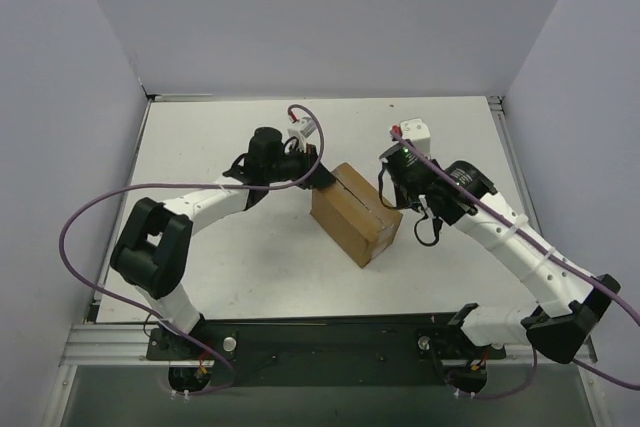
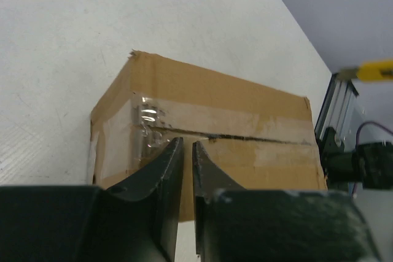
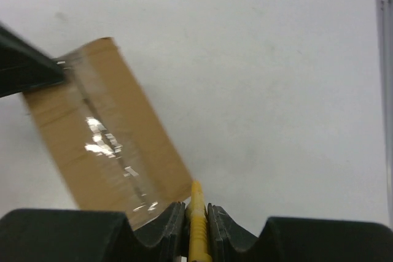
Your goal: Unpack the express box
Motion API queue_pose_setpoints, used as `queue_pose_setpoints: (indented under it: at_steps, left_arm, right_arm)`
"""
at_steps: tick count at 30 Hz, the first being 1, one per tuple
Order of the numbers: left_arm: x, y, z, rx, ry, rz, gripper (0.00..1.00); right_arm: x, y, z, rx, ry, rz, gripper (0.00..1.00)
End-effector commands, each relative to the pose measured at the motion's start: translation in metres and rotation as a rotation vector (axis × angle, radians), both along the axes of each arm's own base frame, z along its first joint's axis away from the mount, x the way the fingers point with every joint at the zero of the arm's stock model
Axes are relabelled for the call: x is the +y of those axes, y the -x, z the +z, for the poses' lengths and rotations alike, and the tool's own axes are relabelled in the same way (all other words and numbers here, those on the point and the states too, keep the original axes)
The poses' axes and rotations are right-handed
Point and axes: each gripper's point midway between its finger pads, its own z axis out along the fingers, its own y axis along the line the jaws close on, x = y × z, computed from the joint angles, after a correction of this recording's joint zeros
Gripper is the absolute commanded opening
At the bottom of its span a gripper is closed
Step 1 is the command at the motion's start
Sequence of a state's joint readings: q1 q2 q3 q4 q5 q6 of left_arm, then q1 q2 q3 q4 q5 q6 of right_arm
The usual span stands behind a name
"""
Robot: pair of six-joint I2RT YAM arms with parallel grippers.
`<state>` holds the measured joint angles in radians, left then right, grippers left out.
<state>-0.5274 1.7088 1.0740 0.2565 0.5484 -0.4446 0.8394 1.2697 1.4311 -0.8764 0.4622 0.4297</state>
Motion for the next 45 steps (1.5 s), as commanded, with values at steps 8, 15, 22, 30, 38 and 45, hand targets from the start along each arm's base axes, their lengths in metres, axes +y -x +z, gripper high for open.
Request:
queue_pose_setpoints:
  at_steps: [8, 15, 22, 30, 38, 45]
  left_arm:
    - [0.02, -0.01, 0.106, -0.31, -0.054, -0.187, 0.44]
    - [0.03, -0.039, 0.08, -0.255, -0.067, -0.157, 0.63]
    - [0.033, -0.045, 0.056, -0.264, -0.147, -0.155, 0.7]
    - [0.021, -0.026, 0.035, -0.107, -0.021, -0.283, 0.7]
    - [0.038, 0.008, 0.015, 0.007, 0.013, -0.319, 0.7]
    - [0.071, 0.02, 0.015, 0.041, 0.0, -0.244, 0.68]
  right_arm:
    - [-0.068, -0.013, -0.032, 0.096, -0.065, 0.099, 0.0]
    - [-0.054, 0.028, -0.079, 0.263, -0.11, 0.258, 0.0]
    - [-0.046, 0.028, -0.09, 0.269, -0.119, 0.334, 0.0]
    - [-0.022, 0.004, -0.095, 0.299, -0.15, 0.412, 0.0]
    - [-0.012, -0.043, -0.094, 0.279, -0.127, 0.341, 0.0]
    - [0.0, -0.088, -0.089, 0.248, -0.095, 0.332, 0.0]
